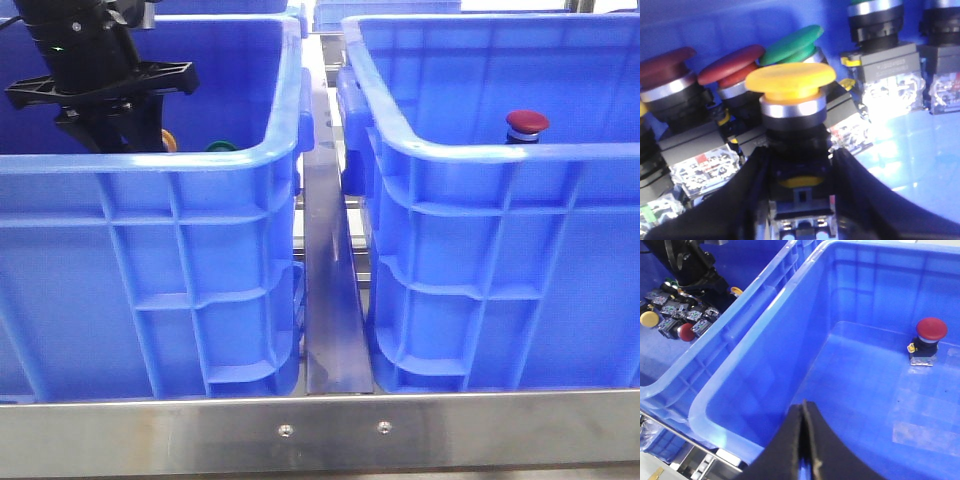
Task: Pick red and yellow buttons and place in box
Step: 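Lift the yellow button with the left gripper toward the bins' shared edge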
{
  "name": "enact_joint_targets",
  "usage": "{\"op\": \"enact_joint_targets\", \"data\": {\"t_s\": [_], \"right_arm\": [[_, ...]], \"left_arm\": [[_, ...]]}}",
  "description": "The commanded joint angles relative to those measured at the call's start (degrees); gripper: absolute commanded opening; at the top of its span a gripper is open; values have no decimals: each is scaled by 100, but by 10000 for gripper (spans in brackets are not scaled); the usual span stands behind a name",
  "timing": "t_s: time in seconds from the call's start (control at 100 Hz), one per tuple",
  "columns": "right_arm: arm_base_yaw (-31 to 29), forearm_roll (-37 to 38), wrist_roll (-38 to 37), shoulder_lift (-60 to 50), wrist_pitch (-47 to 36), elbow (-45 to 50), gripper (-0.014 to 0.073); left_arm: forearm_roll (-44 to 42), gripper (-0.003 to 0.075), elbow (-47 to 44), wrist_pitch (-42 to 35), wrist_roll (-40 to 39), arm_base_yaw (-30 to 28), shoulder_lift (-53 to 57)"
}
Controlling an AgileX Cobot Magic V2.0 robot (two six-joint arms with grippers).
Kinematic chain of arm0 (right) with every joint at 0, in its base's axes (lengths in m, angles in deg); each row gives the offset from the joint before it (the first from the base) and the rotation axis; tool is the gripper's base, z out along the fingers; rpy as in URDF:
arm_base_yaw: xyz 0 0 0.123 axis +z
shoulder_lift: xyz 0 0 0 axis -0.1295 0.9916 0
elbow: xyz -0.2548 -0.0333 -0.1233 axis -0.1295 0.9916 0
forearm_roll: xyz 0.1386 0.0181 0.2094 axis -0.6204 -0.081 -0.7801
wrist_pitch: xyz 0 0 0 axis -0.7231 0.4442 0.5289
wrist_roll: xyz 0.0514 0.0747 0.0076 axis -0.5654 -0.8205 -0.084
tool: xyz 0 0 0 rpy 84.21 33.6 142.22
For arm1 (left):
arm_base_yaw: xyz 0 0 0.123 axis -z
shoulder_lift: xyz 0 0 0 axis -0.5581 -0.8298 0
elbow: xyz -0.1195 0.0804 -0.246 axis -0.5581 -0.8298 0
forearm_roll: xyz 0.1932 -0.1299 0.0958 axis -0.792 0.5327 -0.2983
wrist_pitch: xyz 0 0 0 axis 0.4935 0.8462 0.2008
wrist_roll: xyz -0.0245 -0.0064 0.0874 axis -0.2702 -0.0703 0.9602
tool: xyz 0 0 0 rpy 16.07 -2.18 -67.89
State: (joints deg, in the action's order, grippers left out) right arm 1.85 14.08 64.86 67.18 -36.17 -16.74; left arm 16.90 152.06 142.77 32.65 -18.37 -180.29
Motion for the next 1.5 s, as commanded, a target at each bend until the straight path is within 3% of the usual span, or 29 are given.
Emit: {"op": "enact_joint_targets", "data": {"t_s": [0.0, 0.43, 0.6, 0.95, 1.24, 1.38, 1.49], "right_arm": [[-18, -116, 27, -14, -242, -150, -2], [-18, -116, 27, -14, -242, -150, -2], [-18, -116, 27, -14, -242, -150, -2], [-18, -116, 27, -14, -247, -150, -2], [-18, -121, 27, -7, -427, -150, 0], [-18, -183, 15, 53, -404, -177, 76], [-18, -333, 15, 315, -214, -181, 301]], "left_arm": [[17, -20, 169, -182, 60, -18, 366], [36, -20, -545, -511, 94, 115, 1612], [244, -20, -1071, -787, 627, 413, 2342], [1091, -20, -1345, -789, 2132, 1386, 2872], [2591, -20, -1345, -288, 4450, 1888, 2872], [2864, -20, -1345, 20, 4889, 1890, 2872], [2864, -20, -1345, 49, 4889, 1890, 2872]]}}
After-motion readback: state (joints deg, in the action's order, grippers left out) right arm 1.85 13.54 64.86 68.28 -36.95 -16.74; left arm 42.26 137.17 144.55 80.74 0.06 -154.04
